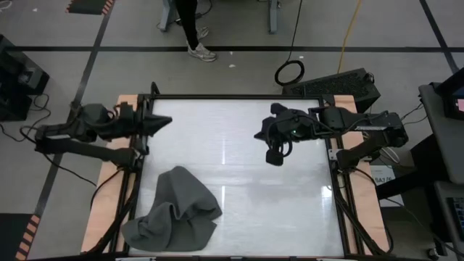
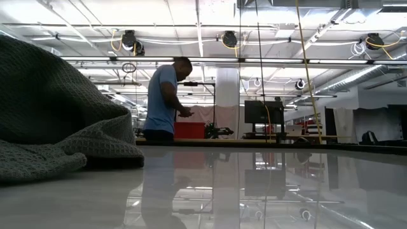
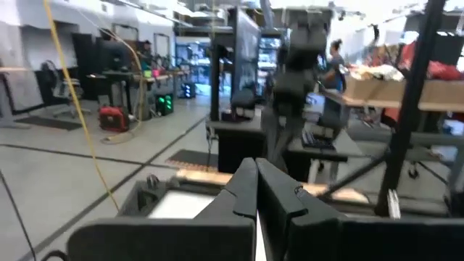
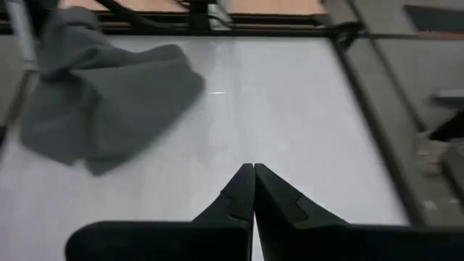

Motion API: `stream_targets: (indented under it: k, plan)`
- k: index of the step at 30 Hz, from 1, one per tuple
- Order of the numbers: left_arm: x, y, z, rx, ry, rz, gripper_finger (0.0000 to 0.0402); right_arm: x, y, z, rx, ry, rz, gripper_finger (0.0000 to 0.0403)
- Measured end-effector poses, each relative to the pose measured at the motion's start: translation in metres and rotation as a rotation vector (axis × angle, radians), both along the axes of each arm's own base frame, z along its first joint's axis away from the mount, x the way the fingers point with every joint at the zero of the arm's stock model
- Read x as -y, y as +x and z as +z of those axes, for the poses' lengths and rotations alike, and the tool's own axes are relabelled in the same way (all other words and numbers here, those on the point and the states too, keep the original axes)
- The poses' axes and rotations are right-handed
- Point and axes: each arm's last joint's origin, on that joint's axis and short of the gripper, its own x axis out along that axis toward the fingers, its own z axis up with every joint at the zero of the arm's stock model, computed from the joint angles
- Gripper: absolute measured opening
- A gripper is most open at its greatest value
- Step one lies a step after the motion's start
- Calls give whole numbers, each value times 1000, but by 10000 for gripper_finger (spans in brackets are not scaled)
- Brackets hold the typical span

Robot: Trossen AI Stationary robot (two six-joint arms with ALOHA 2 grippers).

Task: Roll towel
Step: Roll the gray towel

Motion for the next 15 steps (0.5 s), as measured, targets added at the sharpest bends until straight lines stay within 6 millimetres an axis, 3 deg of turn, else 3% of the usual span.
stream_targets:
  k: [4, 8, 15]
  plan:
    - [-1, 17, 35, 33, -18, 56, 2, 11, 0, -1, -25, -59, 17, 0]
    - [-2, 37, 56, 49, -95, 122, 2, 21, -4, -4, -79, -70, -7, 0]
    - [-1, 70, 51, 4, -329, 105, 2, 39, -10, -10, -159, -45, -39, 0]
